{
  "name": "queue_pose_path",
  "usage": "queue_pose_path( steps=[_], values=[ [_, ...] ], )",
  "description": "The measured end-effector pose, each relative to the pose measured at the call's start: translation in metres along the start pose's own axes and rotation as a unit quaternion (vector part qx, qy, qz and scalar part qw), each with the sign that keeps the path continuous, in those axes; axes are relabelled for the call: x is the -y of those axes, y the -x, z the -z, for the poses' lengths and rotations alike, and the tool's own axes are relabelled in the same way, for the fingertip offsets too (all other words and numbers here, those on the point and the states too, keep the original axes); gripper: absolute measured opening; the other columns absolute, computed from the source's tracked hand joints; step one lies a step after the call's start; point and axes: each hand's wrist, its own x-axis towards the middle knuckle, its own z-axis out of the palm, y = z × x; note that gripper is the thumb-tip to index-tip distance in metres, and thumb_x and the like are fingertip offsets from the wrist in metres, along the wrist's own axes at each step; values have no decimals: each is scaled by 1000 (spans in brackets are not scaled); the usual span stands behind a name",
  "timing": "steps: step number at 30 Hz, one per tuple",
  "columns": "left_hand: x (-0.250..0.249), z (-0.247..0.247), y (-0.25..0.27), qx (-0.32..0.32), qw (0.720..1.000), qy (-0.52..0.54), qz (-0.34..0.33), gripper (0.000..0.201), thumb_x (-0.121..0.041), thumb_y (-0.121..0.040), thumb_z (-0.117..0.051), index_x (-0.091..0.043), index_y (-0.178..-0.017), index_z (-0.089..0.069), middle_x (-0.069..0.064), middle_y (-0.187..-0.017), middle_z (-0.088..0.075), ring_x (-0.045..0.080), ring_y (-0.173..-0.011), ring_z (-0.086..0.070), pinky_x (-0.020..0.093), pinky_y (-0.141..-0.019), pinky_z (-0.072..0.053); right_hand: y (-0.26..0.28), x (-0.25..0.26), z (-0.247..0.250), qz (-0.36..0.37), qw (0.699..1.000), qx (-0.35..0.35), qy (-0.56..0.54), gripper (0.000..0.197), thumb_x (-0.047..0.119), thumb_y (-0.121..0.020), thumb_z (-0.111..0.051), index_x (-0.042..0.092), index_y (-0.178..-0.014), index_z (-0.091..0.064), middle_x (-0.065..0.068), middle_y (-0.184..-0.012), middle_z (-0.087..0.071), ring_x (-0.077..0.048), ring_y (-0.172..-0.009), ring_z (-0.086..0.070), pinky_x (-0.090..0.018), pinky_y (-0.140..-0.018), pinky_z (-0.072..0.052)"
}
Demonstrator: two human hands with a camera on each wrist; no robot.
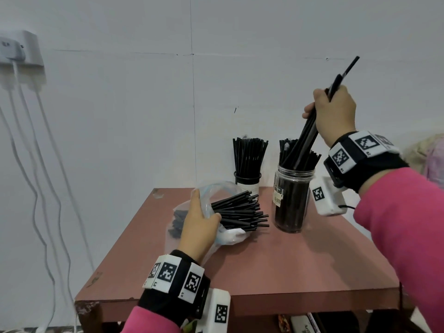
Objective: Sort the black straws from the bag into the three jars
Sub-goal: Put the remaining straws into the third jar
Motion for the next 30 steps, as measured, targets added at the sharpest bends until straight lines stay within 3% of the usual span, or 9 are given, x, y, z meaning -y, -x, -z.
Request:
queue_pose_path(
  steps=[5, 8, 10, 12, 16, 18, 22, 25, 30],
  values=[
    [15, -6, -5, -10, 1000, 7, -12, 70, 3, -90, -49, -25, -149, -22, -26, -87, -39, -18, -63, -46, 0, -56, -37, 1, -1, -5, -2, 1000, 22, 10, 11, 24, -100, -42, 14, -99, -43, -1, -75, -59, -14, -57, -59, -25, -63, -50],
    [28, -12, -5, -12, 1000, 5, -5, 74, 1, -90, -49, -28, -150, -18, -14, -116, -50, -11, -87, -49, -2, -67, -38, 11, -17, -11, -34, 998, 56, 8, 10, 20, -99, -44, 12, -102, -40, -6, -79, -59, -19, -62, -60, -31, -66, -52],
    [35, -14, -2, -18, 1000, 1, -3, 76, -1, -90, -51, -29, -152, -15, -7, -145, -39, 0, -115, -46, 6, -90, -32, 20, -30, -13, -36, 995, 79, 44, 9, 18, -98, -45, 11, -103, -40, -10, -86, -63, -21, -70, -61, -25, -67, -52],
    [40, -15, 1, -27, 1000, 12, 1, 78, -2, -90, -51, -28, -152, -13, -13, -144, -32, -4, -120, -31, 10, -91, -25, 27, -45, -13, -8, 984, 100, 145, 10, 20, -96, -48, 12, -102, -47, -7, -92, -64, -24, -85, -60, -19, -74, -48],
    [45, -15, 4, -37, 999, 27, -14, 75, 0, -90, -51, -31, -150, -18, -24, -132, -33, -17, -109, -32, -2, -84, -25, 41, -69, -11, -9, 956, 112, 270, 11, 33, -87, -59, 22, -84, -57, -1, -89, -62, -32, -100, -58, -49, -97, -42],
    [46, -15, 4, -36, 999, 34, -19, 70, 4, -90, -50, -32, -144, -22, -34, -114, -35, -30, -79, -40, -10, -67, -26, 42, -73, -9, -43, 972, 101, 206, 30, 34, -82, -67, 21, -106, -56, -3, -111, -60, -28, -112, -55, -52, -102, -39],
    [48, -15, 6, -31, 998, 57, -10, 71, 5, -91, -50, -23, -150, -22, -36, -104, -31, -42, -68, -33, -9, -59, -30, 40, -56, -2, -1, 994, 96, 50, 93, 12, -77, -76, 30, -149, -19, -4, -152, -28, -20, -132, -38, -38, -108, -37],
    [44, -16, 8, -31, 998, 59, -9, 69, 8, -91, -49, -22, -147, -24, -32, -94, -35, -36, -58, -39, -5, -56, -34, 39, -51, -3, 85, 983, 118, 109, 73, 8, -86, -61, 32, -148, -30, 5, -153, -32, -14, -138, -33, -30, -112, -30],
    [49, -17, 5, -56, 997, 59, -7, 70, 1, -90, -52, -36, -143, -24, -32, -116, -41, -32, -81, -43, -4, -69, -31, 52, -71, -5, 72, 958, 148, 233, 31, 18, -96, -45, 23, -114, -69, 3, -120, -67, -18, -119, -55, -29, -101, -41]
  ],
)
